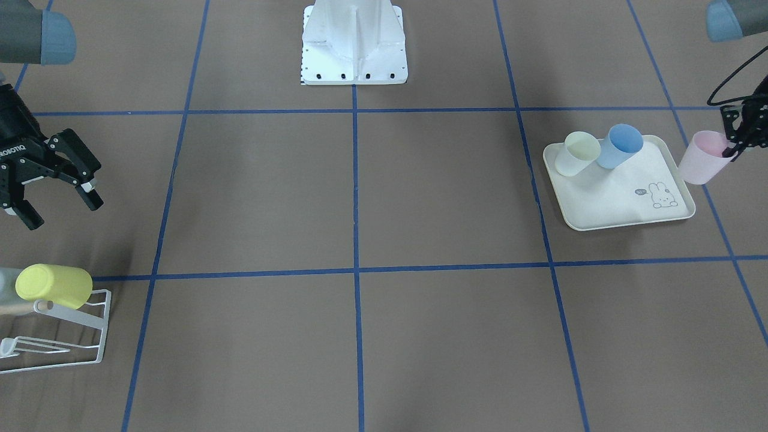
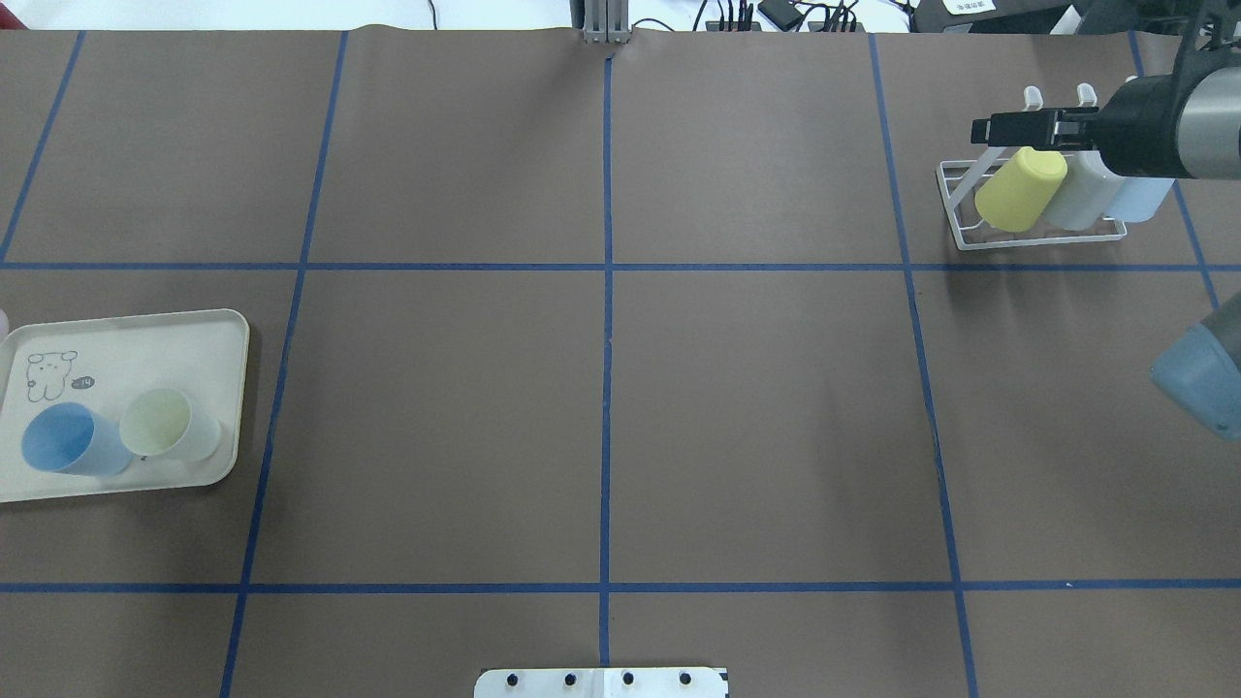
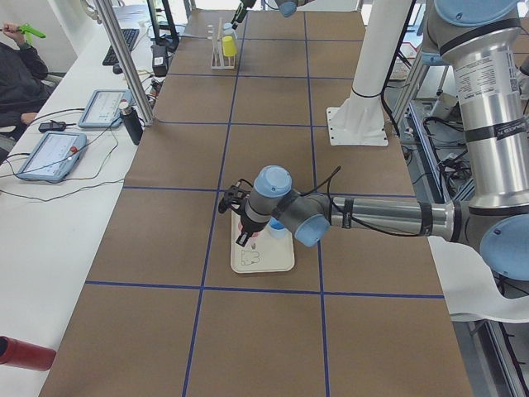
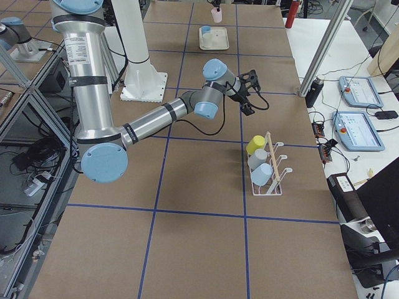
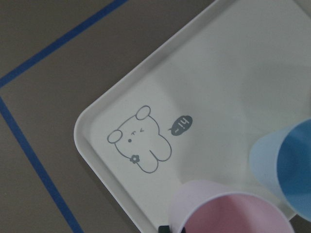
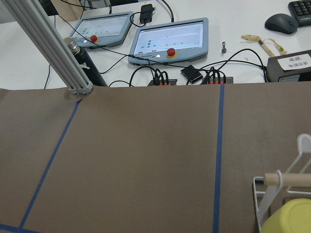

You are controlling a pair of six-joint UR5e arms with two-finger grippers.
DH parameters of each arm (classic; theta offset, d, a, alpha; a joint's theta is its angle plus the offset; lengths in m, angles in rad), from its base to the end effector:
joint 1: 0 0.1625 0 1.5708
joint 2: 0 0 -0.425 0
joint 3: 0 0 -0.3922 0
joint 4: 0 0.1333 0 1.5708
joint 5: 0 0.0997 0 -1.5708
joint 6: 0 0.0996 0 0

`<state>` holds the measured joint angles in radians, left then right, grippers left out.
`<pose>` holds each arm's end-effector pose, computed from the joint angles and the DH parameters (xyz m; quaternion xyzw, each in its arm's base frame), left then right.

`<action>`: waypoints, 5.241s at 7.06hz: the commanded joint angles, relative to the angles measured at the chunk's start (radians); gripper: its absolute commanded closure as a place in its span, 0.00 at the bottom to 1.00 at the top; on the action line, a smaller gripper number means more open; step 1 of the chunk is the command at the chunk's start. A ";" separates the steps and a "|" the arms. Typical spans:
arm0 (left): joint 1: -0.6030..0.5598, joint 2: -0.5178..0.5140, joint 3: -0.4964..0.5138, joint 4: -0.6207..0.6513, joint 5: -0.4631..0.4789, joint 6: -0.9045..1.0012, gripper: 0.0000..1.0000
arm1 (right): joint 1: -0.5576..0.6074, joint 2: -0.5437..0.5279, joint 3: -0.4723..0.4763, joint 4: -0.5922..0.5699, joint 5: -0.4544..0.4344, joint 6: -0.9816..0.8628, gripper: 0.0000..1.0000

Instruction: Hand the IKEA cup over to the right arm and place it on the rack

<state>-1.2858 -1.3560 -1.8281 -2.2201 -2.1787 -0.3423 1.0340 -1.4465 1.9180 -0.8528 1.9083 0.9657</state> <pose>0.0476 -0.4343 0.5604 0.2209 0.3676 0.0757 0.9002 -0.1830 -0.5037 0.3485 0.3087 -0.4787 0.0818 0.8178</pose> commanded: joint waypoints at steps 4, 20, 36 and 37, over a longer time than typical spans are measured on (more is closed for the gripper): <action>0.037 -0.266 -0.016 -0.143 0.042 -0.910 1.00 | -0.002 0.066 0.000 0.011 -0.003 0.232 0.00; 0.680 -0.811 0.314 -1.044 0.706 -2.086 1.00 | -0.356 0.409 -0.241 0.531 -0.457 0.996 0.00; 0.752 -0.925 0.417 -1.047 0.800 -2.077 1.00 | -0.399 0.413 -0.264 0.667 -0.549 1.101 0.00; 0.752 -0.927 0.418 -1.046 0.800 -2.077 1.00 | -0.399 0.413 -0.263 0.667 -0.549 1.101 0.01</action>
<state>-0.5349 -2.2800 -1.4124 -3.2675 -1.3810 -2.4191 0.6351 -1.0339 1.6546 -0.1857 1.3591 2.0663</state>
